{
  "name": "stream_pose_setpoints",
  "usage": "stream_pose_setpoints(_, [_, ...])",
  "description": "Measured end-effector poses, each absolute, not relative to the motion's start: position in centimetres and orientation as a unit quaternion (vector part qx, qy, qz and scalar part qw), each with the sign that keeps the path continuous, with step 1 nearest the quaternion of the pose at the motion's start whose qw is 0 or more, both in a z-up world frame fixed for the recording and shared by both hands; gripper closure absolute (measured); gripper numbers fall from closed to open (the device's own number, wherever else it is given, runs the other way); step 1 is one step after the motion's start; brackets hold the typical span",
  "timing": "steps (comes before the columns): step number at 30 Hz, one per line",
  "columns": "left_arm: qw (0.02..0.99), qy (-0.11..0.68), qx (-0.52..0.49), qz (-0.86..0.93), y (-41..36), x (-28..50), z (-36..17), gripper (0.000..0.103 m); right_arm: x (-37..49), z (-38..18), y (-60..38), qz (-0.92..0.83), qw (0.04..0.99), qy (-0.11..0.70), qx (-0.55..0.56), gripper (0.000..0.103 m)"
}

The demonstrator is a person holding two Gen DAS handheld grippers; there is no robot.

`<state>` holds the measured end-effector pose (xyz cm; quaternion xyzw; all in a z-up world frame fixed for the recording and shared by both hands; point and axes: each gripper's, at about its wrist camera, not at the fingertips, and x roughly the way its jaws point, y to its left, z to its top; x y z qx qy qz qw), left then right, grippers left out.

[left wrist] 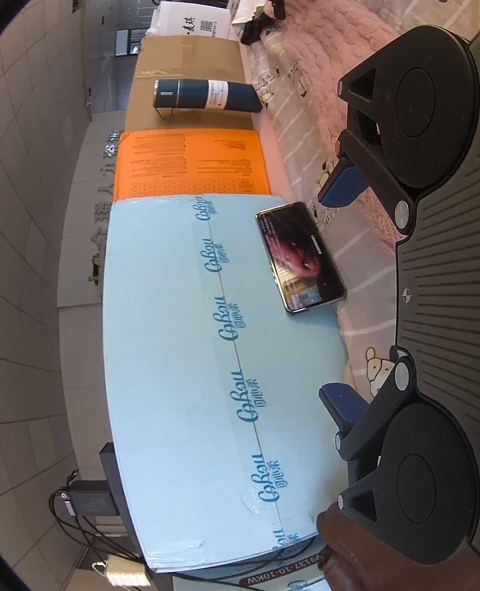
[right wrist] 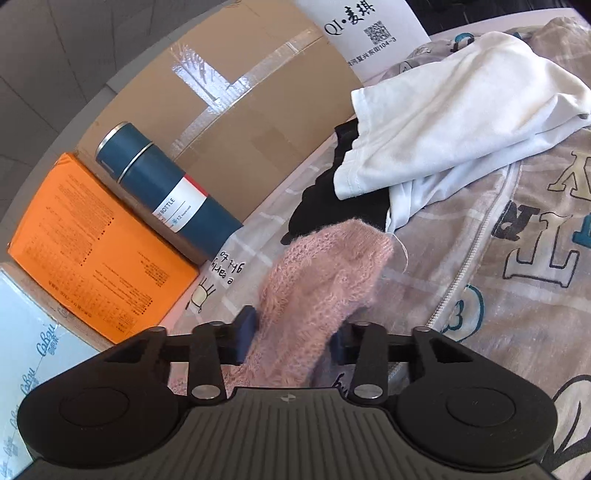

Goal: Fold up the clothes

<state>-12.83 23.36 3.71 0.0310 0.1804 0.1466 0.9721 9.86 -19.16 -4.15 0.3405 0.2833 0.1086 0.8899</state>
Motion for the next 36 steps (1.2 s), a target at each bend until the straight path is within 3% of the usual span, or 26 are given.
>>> stream_pose_setpoints(11, [0.970, 0.194, 0.038, 0.141, 23.1, -12.1, 3.0, 0.000, 7.2, -1.8, -19.0, 0.216, 0.890, 0.188, 0.355, 0.085])
stream_pose_setpoints(23, [0.970, 0.198, 0.036, 0.136, 23.2, -11.9, 2.8, 0.000, 3.2, -0.4, -12.0, 0.295, 0.924, 0.175, 0.169, 0.081])
stream_pose_setpoints(25, [0.970, 0.200, 0.035, 0.137, 23.2, -11.8, 2.7, 0.001, 2.6, -0.4, -11.0, 0.316, 0.921, 0.176, 0.145, 0.074])
stream_pose_setpoints(31, [0.969, 0.203, 0.035, 0.137, 23.2, -11.7, 2.6, 0.000, 0.5, -0.5, -8.7, 0.381, 0.904, 0.176, 0.086, 0.041])
stream_pose_setpoints(36, [0.969, 0.204, 0.035, 0.136, 23.3, -11.7, 2.6, 0.001, -0.8, -0.4, -7.9, 0.435, 0.879, 0.183, 0.061, 0.029])
